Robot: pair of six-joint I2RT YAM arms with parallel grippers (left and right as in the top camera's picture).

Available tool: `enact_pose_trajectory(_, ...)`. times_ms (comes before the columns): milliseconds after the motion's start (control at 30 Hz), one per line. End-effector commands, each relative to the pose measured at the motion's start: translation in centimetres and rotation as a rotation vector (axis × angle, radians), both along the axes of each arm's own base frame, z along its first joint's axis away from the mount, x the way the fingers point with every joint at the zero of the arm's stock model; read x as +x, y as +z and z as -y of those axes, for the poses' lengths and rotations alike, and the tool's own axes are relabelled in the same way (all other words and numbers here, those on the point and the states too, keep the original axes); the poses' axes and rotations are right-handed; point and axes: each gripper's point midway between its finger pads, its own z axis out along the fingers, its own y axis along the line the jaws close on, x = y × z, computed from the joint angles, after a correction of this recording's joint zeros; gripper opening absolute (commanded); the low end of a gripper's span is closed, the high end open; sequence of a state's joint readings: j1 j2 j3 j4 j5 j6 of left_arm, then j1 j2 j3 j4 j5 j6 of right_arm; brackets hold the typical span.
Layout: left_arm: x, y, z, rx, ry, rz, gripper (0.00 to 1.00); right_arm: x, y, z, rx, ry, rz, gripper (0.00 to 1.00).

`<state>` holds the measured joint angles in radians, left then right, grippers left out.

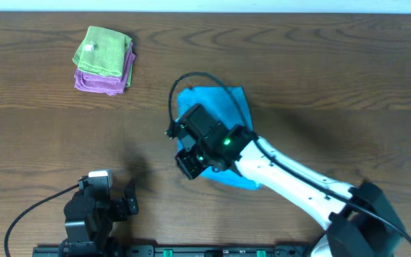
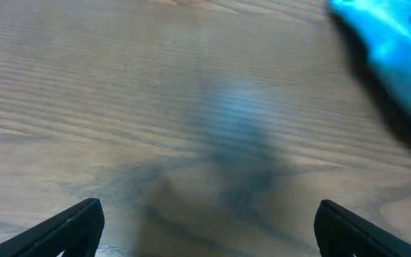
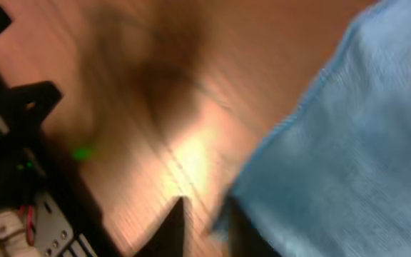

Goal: Fold the cloth

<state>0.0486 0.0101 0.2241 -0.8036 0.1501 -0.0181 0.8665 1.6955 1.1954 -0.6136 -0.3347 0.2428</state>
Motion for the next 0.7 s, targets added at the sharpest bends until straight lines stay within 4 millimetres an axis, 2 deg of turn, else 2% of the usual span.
enact_pose_trajectory(0, -1.0, -1.4, -0.1, 0.021, -0.011, -0.062, 0.95, -1.7, 0.0, -1.7, 0.036, 0.049, -0.025, 0.40)
enact_pose_trajectory(100, -1.0, -1.4, -0.1, 0.021, -0.011, -0.062, 0.95, -1.9, 0.3, -2.3, 0.053, 0.062, -0.010, 0.55)
enact_pose_trajectory(233, -1.0, -1.4, -0.1, 0.021, -0.011, -0.062, 0.95, 0.0, -0.1, -1.0, 0.009, 0.003, 0.029, 0.60)
enact_pose_trajectory(367, -1.0, -1.4, -0.1, 0.021, -0.011, -0.062, 0.95, 3.7, -1.0, 2.8, -0.103, -0.099, 0.099, 0.60)
enact_pose_trajectory(567, -1.0, -1.4, -0.1, 0.021, -0.011, -0.062, 0.95, 6.8, -2.5, 10.0, -0.349, -0.242, 0.156, 0.60)
enact_pose_trajectory(667, -1.0, -1.4, -0.1, 0.022, -0.011, -0.062, 0.95, 8.5, -2.2, 11.3, -0.398, -0.245, 0.236, 0.54)
